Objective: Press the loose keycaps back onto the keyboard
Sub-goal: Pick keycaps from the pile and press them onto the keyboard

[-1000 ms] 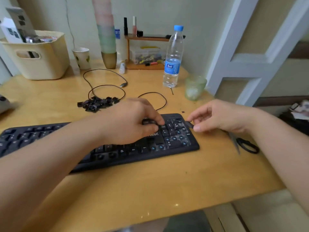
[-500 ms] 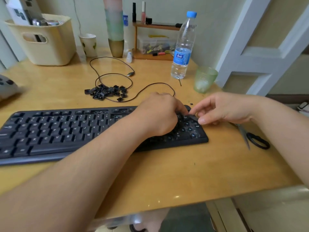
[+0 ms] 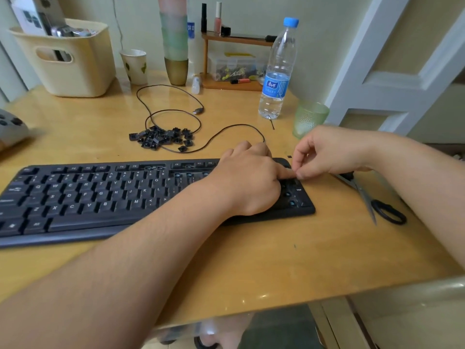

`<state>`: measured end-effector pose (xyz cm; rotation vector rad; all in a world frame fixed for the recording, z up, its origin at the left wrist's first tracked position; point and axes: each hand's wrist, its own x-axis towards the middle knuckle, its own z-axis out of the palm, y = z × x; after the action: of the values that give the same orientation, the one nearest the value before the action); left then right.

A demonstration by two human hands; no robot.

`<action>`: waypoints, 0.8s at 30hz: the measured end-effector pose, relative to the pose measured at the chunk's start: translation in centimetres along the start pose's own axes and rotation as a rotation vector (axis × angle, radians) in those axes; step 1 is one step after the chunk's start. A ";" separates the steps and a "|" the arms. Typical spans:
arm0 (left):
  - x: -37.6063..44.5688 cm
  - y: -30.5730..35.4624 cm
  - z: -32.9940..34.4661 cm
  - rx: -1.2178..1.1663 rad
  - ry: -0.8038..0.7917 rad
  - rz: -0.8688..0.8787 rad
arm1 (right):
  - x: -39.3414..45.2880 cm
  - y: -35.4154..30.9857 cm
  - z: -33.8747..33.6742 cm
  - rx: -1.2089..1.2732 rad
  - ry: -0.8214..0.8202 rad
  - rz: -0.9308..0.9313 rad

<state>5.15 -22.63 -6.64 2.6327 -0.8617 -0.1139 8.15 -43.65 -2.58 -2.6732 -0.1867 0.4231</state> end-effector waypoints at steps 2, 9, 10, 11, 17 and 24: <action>0.0 0.0 0.0 0.003 -0.018 -0.003 | -0.1 0.1 0.0 0.095 -0.019 0.015; -0.2 -0.1 -0.4 0.033 -0.025 0.015 | -0.2 0.7 0.8 0.227 -0.016 0.020; -0.2 -0.1 -0.4 0.041 -0.025 0.019 | -0.2 0.7 0.9 0.227 -0.007 0.023; -0.2 -0.2 -0.3 0.051 -0.026 0.022 | -0.1 0.7 1.1 0.227 0.000 0.026; -0.3 -0.4 -0.2 0.076 0.002 0.042 | 0.5 -0.2 1.5 0.179 0.024 0.022; 0.0 -1.8 -1.4 -0.029 0.179 -0.005 | 0.8 -1.6 1.0 0.023 0.003 0.052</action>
<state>6.35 -20.86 -6.01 2.5709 -0.7870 0.1060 8.52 -41.71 -2.98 -2.6606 -0.1116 0.4353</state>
